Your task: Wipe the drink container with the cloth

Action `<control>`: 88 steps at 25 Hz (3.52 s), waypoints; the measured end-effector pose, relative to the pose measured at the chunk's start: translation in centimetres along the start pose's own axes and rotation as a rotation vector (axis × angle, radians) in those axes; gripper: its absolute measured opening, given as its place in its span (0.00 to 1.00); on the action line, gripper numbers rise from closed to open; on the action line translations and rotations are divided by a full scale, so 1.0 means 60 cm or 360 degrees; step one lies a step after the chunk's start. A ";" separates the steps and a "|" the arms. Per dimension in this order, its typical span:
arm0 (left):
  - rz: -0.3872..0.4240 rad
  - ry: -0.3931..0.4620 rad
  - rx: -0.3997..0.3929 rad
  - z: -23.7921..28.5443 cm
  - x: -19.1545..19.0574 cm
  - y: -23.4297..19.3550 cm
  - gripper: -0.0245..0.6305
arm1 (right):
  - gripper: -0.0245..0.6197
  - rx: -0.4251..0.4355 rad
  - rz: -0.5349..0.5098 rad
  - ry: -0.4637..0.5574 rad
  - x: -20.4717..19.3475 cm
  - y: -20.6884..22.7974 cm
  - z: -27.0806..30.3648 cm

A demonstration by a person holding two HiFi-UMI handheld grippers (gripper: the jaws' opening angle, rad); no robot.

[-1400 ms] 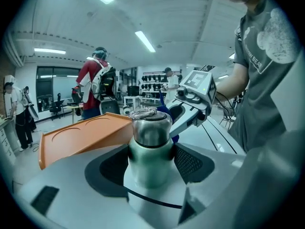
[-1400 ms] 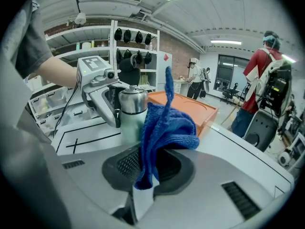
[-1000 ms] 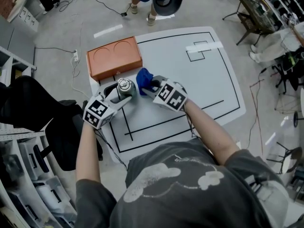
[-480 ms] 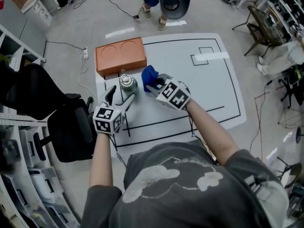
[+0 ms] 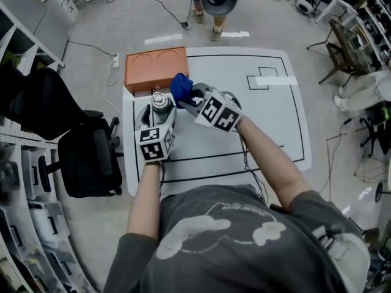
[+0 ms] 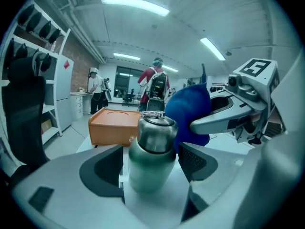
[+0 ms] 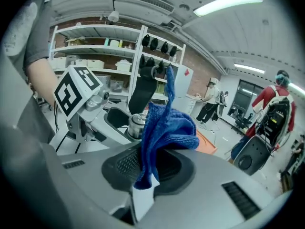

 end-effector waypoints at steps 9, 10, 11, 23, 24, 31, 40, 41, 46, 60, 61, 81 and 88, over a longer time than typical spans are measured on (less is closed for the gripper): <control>0.0105 -0.0040 -0.0142 0.006 -0.001 0.001 0.52 | 0.11 0.0209 -0.0217 -0.0001 0.026 -0.006 0.029; 0.0138 -0.0041 -0.0197 0.006 0.000 0.001 0.52 | 0.11 0.0214 -0.0220 -0.0013 0.024 -0.004 0.032; 0.0172 -0.0042 -0.0257 0.006 0.001 0.001 0.52 | 0.11 0.0217 -0.0222 -0.0026 0.021 -0.002 0.036; 0.0435 -0.0077 -0.0772 0.003 0.004 -0.006 0.52 | 0.10 0.0298 -0.0030 -0.0157 -0.036 -0.003 0.077; 0.0455 -0.0081 -0.0806 0.002 0.004 -0.007 0.52 | 0.10 0.0300 -0.0030 -0.0181 -0.045 -0.005 0.081; 0.0559 -0.0096 -0.1018 0.002 0.005 -0.009 0.52 | 0.10 0.0300 0.0015 -0.0268 -0.096 -0.023 0.107; 0.0682 -0.0102 -0.1236 0.002 0.004 -0.016 0.52 | 0.11 0.0245 0.0155 -0.0265 -0.099 -0.030 0.111; 0.0680 -0.0100 -0.1239 0.002 0.004 -0.016 0.52 | 0.10 0.0229 0.0170 -0.0262 -0.099 -0.031 0.110; 0.0635 -0.0097 -0.1179 0.000 0.005 -0.015 0.52 | 0.11 0.0099 0.0259 -0.0207 -0.096 -0.030 0.103; 0.0030 0.0128 -0.0323 -0.037 0.019 -0.021 0.58 | 0.11 0.0014 0.0239 -0.0121 -0.102 -0.037 0.024; -0.0002 0.0137 -0.0260 -0.039 0.017 -0.019 0.59 | 0.11 0.0011 0.0237 -0.0118 -0.103 -0.038 0.020; -0.0108 -0.0078 0.0215 -0.006 -0.019 -0.002 0.53 | 0.11 -0.0003 0.0159 -0.0089 -0.099 -0.020 -0.032; 0.0049 -0.0089 -0.0079 -0.009 -0.017 -0.007 0.53 | 0.11 0.0032 0.0055 -0.0074 -0.059 -0.012 -0.017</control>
Point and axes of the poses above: the fingertips, and each gripper's own axes: z forward along the fingers, y to its right, x out of its top, the point moved 2 cm from there along -z, backward along the fingers, and after that the axes turned 8 degrees about z, right-handed, at the moved point
